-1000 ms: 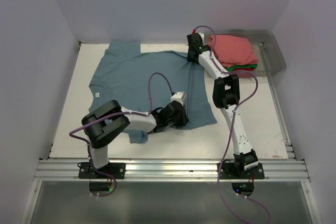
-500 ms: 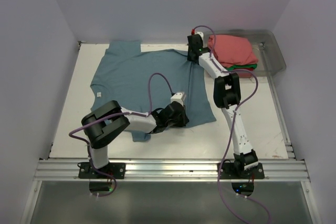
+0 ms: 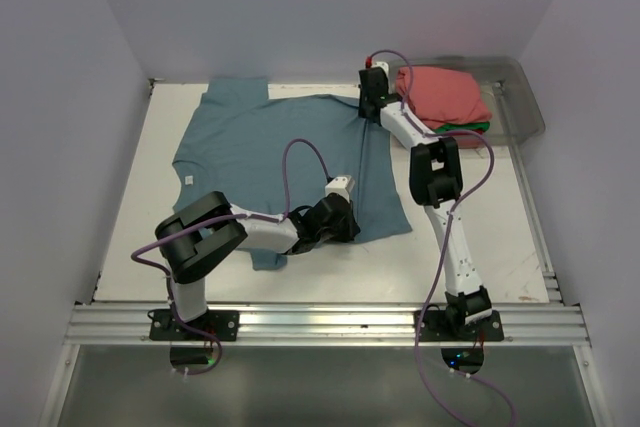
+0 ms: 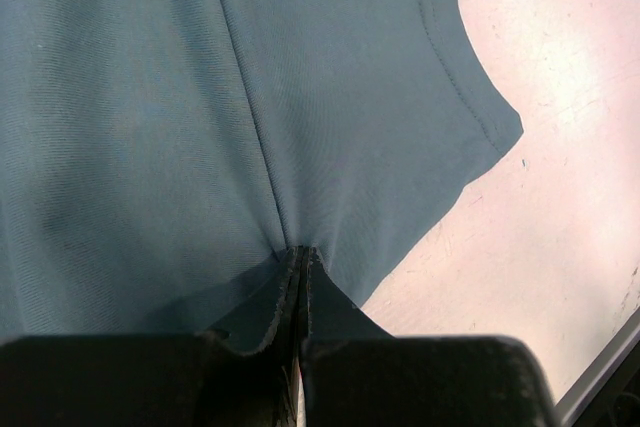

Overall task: Fold and stack the t-shirts
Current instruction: Flatten out the tshirt

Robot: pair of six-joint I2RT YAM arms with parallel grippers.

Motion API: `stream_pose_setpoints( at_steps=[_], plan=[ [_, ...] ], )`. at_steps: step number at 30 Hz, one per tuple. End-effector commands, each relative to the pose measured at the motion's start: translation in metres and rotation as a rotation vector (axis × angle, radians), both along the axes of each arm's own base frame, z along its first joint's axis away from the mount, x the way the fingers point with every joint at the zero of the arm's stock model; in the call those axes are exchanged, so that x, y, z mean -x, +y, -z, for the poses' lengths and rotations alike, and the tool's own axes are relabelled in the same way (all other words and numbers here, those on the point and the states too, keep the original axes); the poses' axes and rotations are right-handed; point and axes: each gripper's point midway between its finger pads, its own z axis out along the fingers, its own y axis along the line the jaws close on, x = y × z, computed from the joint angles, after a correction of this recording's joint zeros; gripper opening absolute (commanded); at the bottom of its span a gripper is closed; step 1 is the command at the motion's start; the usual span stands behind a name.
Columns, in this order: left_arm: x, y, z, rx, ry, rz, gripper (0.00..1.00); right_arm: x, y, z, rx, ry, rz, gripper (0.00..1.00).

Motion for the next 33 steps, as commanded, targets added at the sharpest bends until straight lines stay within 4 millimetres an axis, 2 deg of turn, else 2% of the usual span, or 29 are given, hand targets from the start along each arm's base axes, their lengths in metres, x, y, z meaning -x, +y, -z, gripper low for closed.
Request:
stream_pose_setpoints(
  at_steps=[1,6,14,15,16,21,26,27,29,30,31,32,33],
  plan=[
    [0.049,0.029,0.049,-0.182,0.152,0.086,0.0,-0.019,-0.035,-0.041,0.019,-0.118,0.074,0.0],
    [0.049,0.03,0.05,-0.184,0.155,0.085,0.0,-0.021,-0.034,-0.04,0.024,-0.119,0.071,0.0],
    [0.051,0.03,0.05,-0.184,0.157,0.086,0.0,-0.037,-0.036,-0.058,0.032,-0.185,0.084,0.0],
    [0.051,0.031,0.05,-0.184,0.16,0.086,0.0,-0.039,-0.036,-0.05,0.043,-0.179,0.089,0.0],
    [0.051,0.031,0.049,-0.183,0.159,0.086,0.0,-0.042,-0.035,-0.057,0.039,-0.194,0.089,0.0],
    [0.052,0.034,0.049,-0.189,0.159,0.083,0.0,-0.05,-0.035,-0.055,0.041,-0.221,0.092,0.0],
    [0.052,0.036,0.048,-0.194,0.157,0.077,0.0,-0.054,-0.035,-0.045,0.049,-0.215,0.092,0.0],
    [0.052,0.037,0.048,-0.193,0.155,0.075,0.0,-0.05,-0.036,-0.037,0.052,-0.196,0.089,0.0],
    [0.051,0.037,0.048,-0.195,0.152,0.072,0.0,-0.05,-0.032,-0.059,0.019,-0.237,0.078,0.0],
    [0.05,0.036,0.045,-0.191,0.147,0.072,0.0,-0.04,-0.032,-0.04,0.027,-0.196,0.071,0.0],
    [0.049,0.036,0.044,-0.191,0.142,0.07,0.0,-0.045,-0.028,-0.087,-0.016,-0.301,0.063,0.0],
    [0.047,0.035,0.041,-0.19,0.13,0.069,0.0,-0.042,-0.023,-0.095,-0.039,-0.325,0.032,0.0],
    [0.044,0.034,0.034,-0.182,0.112,0.067,0.0,-0.026,-0.022,-0.072,-0.026,-0.285,0.016,0.0]
  ],
)
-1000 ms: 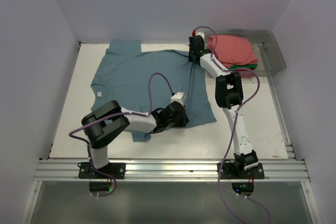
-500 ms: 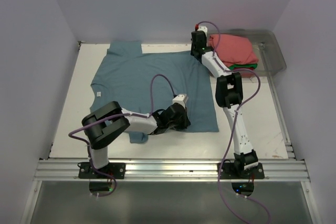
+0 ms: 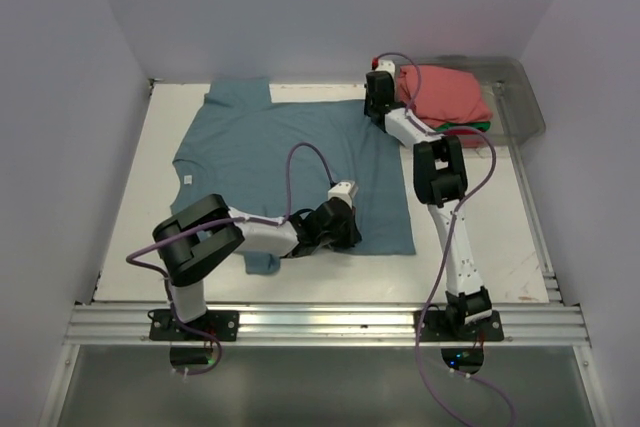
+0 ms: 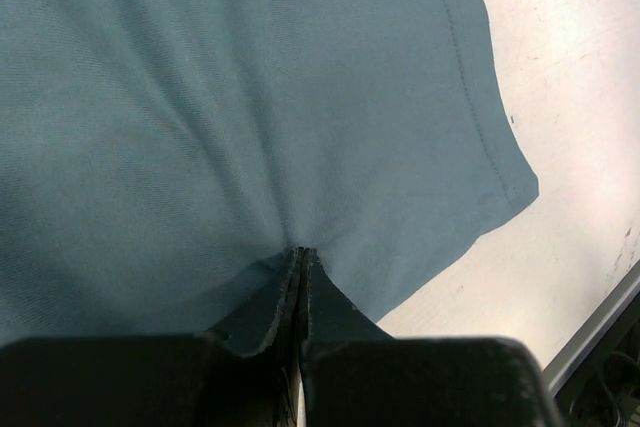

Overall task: Fold and stack the t-shirts
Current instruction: Flatten out the tshirt

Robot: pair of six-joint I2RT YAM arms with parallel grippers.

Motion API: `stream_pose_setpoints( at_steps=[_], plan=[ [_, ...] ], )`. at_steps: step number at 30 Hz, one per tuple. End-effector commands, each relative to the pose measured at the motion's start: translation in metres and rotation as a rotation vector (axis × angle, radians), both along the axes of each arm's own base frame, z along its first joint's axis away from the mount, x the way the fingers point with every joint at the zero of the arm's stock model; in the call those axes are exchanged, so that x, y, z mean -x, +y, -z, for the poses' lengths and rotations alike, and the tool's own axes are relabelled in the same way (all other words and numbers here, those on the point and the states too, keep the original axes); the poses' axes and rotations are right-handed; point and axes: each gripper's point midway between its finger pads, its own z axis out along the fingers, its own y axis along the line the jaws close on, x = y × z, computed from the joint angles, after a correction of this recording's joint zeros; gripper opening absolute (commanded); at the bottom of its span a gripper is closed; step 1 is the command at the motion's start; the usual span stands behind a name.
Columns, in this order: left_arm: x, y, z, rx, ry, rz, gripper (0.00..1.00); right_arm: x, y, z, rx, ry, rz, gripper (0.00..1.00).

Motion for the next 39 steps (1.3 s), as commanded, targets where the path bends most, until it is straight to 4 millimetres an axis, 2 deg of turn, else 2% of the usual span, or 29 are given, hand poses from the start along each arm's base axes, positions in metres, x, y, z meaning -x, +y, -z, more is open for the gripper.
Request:
stream_pose_setpoints(
  at_steps=[1,2,3,4,5,6,7,8,9,12,13,15,17,18,20,21,22,23,24,25,26,27,28,29,30,32,34,37,39],
  plan=[
    [0.025,0.038,0.03,-0.178,0.07,0.019,0.0,-0.004,0.001,-0.1,-0.063,-0.267,-0.033,0.0],
    [0.02,0.039,0.025,-0.188,0.042,0.009,0.0,0.004,0.006,-0.141,-0.08,-0.343,-0.045,0.0],
    [0.015,0.037,0.015,-0.185,0.02,0.001,0.0,0.018,0.008,-0.133,-0.078,-0.33,-0.066,0.0],
    [0.009,0.038,0.008,-0.191,-0.007,-0.016,0.0,0.021,0.011,-0.155,-0.089,-0.397,-0.08,0.0],
    [0.002,0.034,-0.004,-0.189,-0.043,-0.014,0.0,0.032,0.016,-0.191,-0.107,-0.453,-0.094,0.0],
    [-0.003,0.034,-0.018,-0.184,-0.072,-0.02,0.0,0.043,0.017,-0.184,-0.106,-0.438,-0.11,0.0],
    [-0.016,0.03,-0.037,-0.184,-0.133,-0.036,0.0,0.049,0.024,-0.196,-0.118,-0.474,-0.128,0.0],
    [-0.019,0.036,-0.044,-0.219,-0.15,-0.043,0.0,0.061,0.024,-0.226,-0.125,-0.519,-0.135,0.0],
    [-0.025,0.036,-0.064,-0.211,-0.191,-0.057,0.0,0.07,0.024,-0.219,-0.112,-0.501,-0.135,0.0],
    [-0.047,0.042,-0.118,-0.212,-0.324,-0.115,0.0,0.1,0.03,-0.238,-0.067,-0.498,-0.146,0.01],
    [-0.053,0.047,-0.129,-0.219,-0.354,-0.147,0.0,0.111,0.037,-0.233,-0.034,-0.46,-0.163,0.03],
    [-0.059,0.055,-0.152,-0.208,-0.383,-0.172,0.02,0.133,0.034,-0.227,0.005,-0.375,-0.172,0.18],
    [-0.064,0.074,-0.155,-0.242,-0.363,-0.22,0.14,0.152,0.037,-0.219,-0.016,-0.31,-0.171,0.29],
    [-0.064,0.083,-0.159,-0.247,-0.359,-0.239,0.31,0.169,0.034,-0.208,-0.02,-0.241,-0.172,0.39],
    [-0.063,0.111,-0.151,-0.307,-0.321,-0.309,0.47,0.188,0.03,-0.196,-0.039,-0.177,-0.14,0.52],
    [-0.063,0.122,-0.146,-0.332,-0.307,-0.331,0.57,0.206,0.028,-0.174,-0.093,-0.086,-0.105,0.54],
    [-0.061,0.136,-0.135,-0.374,-0.29,-0.353,0.6,0.219,0.032,-0.182,-0.145,-0.082,-0.117,0.55],
    [-0.061,0.155,-0.127,-0.42,-0.256,-0.39,0.63,0.231,0.043,-0.175,-0.198,-0.053,-0.164,0.57],
    [-0.06,0.167,-0.122,-0.449,-0.24,-0.41,0.64,0.249,0.046,-0.157,-0.209,-0.004,-0.17,0.6],
    [-0.06,0.18,-0.117,-0.481,-0.229,-0.438,0.64,0.265,0.058,-0.152,-0.202,0.016,-0.211,0.61],
    [-0.059,0.203,-0.109,-0.526,-0.201,-0.479,0.65,0.279,0.059,-0.158,-0.189,0.007,-0.219,0.62],
    [-0.059,0.213,-0.106,-0.544,-0.197,-0.497,0.67,0.298,0.056,-0.142,-0.154,0.065,-0.228,0.64],
    [-0.055,0.228,-0.096,-0.587,-0.19,-0.498,0.68,0.314,0.065,-0.138,-0.143,0.088,-0.261,0.65],
    [-0.059,0.238,-0.1,-0.573,-0.196,-0.528,0.68,0.325,0.064,-0.145,-0.154,0.084,-0.269,0.66],
    [-0.059,0.244,-0.097,-0.576,-0.189,-0.535,0.68,0.341,0.06,-0.131,-0.155,0.138,-0.253,0.66],
    [-0.063,0.262,-0.088,-0.575,-0.164,-0.557,0.67,0.364,0.062,-0.13,-0.178,0.16,-0.276,0.66],
    [-0.064,0.27,-0.083,-0.569,-0.151,-0.552,0.66,0.385,0.065,-0.127,-0.185,0.198,-0.278,0.65],
    [-0.068,0.276,-0.083,-0.565,-0.15,-0.557,0.65,0.409,0.055,-0.12,-0.142,0.24,-0.253,0.64],
    [-0.069,0.275,-0.085,-0.552,-0.161,-0.553,0.64,0.424,0.043,-0.107,-0.11,0.29,-0.221,0.58]
  ],
)
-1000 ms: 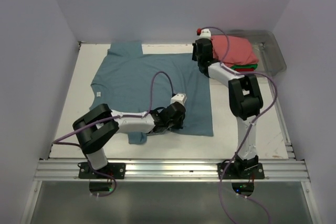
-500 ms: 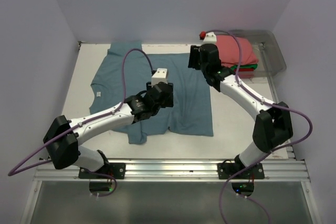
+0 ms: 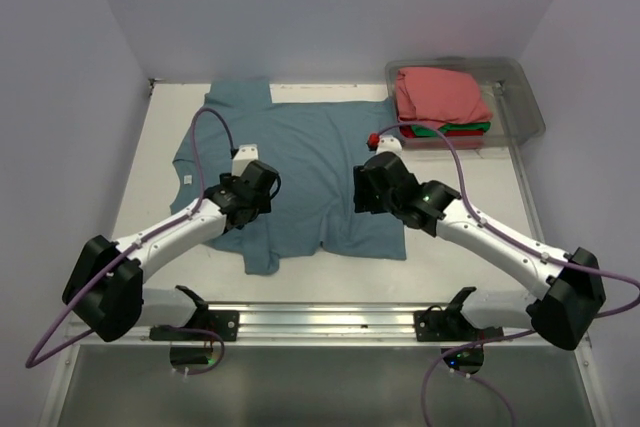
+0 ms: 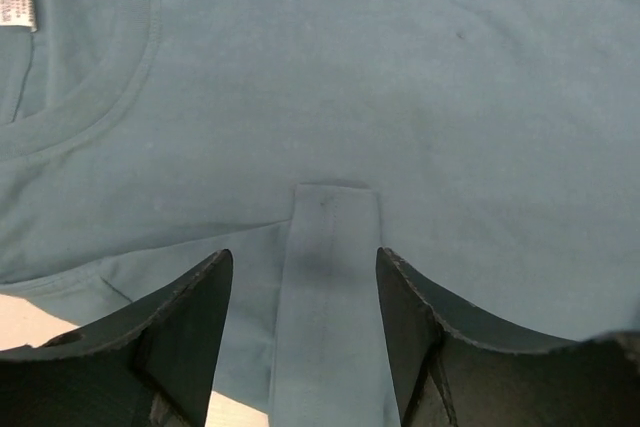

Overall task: Fold and stack the t-shirts
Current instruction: Flatten out the tshirt, then grap the side of the flattened tshirt closest away from the robot with both arms

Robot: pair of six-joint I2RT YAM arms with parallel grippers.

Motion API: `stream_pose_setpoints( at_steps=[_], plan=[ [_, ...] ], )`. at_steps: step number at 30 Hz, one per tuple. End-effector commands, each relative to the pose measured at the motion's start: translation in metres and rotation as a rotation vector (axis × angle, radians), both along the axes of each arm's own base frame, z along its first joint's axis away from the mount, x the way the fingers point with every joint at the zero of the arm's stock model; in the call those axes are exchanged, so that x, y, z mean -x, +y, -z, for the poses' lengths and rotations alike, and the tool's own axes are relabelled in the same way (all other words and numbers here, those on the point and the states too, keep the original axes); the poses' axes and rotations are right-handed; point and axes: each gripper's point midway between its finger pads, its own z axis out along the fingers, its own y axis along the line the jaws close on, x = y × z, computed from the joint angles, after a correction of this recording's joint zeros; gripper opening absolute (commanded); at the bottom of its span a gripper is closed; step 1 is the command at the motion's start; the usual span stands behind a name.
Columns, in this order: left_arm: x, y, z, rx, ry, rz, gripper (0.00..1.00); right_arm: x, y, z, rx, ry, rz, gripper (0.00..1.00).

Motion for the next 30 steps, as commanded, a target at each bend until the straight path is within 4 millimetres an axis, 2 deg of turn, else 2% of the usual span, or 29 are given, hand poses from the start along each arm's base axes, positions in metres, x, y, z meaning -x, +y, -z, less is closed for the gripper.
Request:
stream_pose_setpoints(
  at_steps=[1,2,6,8,10,13,17,21,24,27,30],
  plan=[
    [-0.011,-0.009,-0.014,0.043,-0.064,0.054,0.63,0.028,-0.033,0.027,0.095,0.097,0.111,0.54],
    [-0.012,-0.011,-0.015,0.051,-0.068,0.065,0.62,0.037,-0.042,0.039,0.125,0.133,0.131,0.46],
    [-0.018,-0.013,-0.015,0.063,-0.078,0.09,0.59,0.055,-0.064,0.067,0.18,0.204,0.209,0.28],
    [-0.02,-0.011,-0.012,0.067,-0.068,0.083,0.58,0.062,-0.083,0.078,0.227,0.224,0.297,0.19],
    [-0.021,-0.009,-0.006,0.08,-0.05,0.076,0.57,0.064,-0.093,0.081,0.252,0.222,0.352,0.09],
    [-0.021,-0.008,0.006,0.105,-0.021,0.072,0.54,0.064,-0.104,0.089,0.283,0.203,0.407,0.01],
    [-0.021,-0.009,0.012,0.122,-0.008,0.073,0.52,0.064,-0.1,0.105,0.273,0.21,0.408,0.0],
    [-0.019,-0.009,0.011,0.129,-0.007,0.066,0.5,0.065,-0.076,0.12,0.172,0.263,0.368,0.0],
    [-0.018,-0.007,0.01,0.13,-0.012,0.058,0.49,0.07,-0.065,0.128,0.123,0.303,0.343,0.0],
    [-0.018,-0.006,0.007,0.131,-0.022,0.056,0.49,0.074,-0.067,0.131,0.125,0.318,0.347,0.0],
    [-0.02,-0.006,0.007,0.128,-0.027,0.054,0.49,0.079,-0.081,0.135,0.189,0.328,0.375,0.0]
  ],
)
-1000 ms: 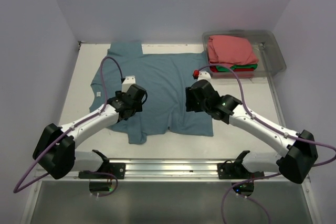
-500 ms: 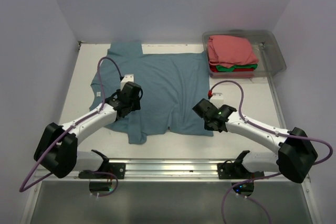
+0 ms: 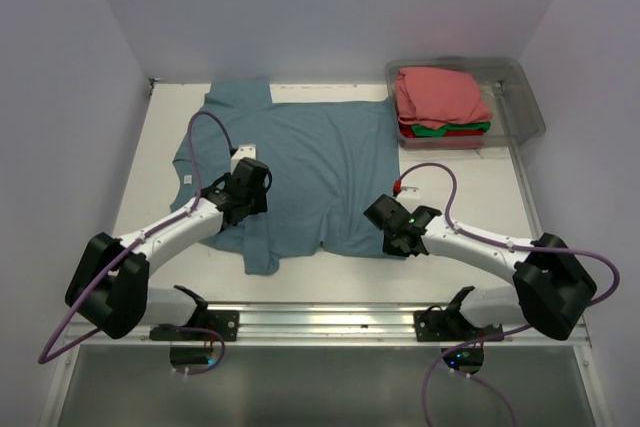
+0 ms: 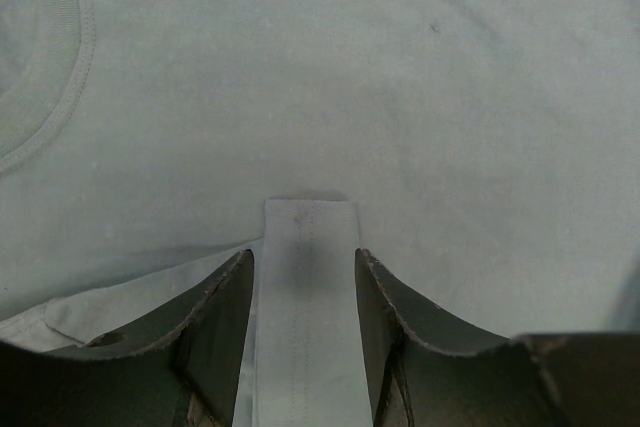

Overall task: Fold and stack the t-shirts
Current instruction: Grap the side of the flattened tshirt closest away from the robot with both arms

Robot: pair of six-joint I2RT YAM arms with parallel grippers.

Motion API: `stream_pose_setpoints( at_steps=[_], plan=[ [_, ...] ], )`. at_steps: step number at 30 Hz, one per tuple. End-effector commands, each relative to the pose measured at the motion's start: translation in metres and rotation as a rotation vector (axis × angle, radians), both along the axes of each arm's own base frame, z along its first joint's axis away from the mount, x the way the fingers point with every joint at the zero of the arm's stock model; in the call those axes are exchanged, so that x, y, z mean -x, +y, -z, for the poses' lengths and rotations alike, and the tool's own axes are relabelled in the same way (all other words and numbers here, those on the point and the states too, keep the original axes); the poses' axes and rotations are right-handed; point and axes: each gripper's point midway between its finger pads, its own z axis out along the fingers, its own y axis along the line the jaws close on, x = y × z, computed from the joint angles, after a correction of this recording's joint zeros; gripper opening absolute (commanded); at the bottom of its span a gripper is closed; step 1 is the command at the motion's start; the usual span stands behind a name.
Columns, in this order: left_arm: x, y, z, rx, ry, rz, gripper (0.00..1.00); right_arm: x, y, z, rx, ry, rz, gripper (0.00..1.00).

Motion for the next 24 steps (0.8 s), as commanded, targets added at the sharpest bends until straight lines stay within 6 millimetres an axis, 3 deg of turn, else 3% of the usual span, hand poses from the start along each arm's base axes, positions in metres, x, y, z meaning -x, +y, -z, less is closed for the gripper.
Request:
stream_pose_setpoints(
  at_steps=[1,13,24],
  plan=[
    [-0.01,-0.001,-0.008,0.021,-0.049,-0.013,0.49,0.002,-0.007,0.005,0.028,0.007,0.046,0.0],
    [-0.01,0.008,0.012,-0.052,0.03,-0.07,0.51,0.012,-0.04,0.017,0.232,0.078,0.11,0.0],
    [-0.015,0.006,0.035,-0.071,0.067,-0.081,0.5,0.004,-0.04,-0.012,0.189,-0.006,0.11,0.0]
  ],
)
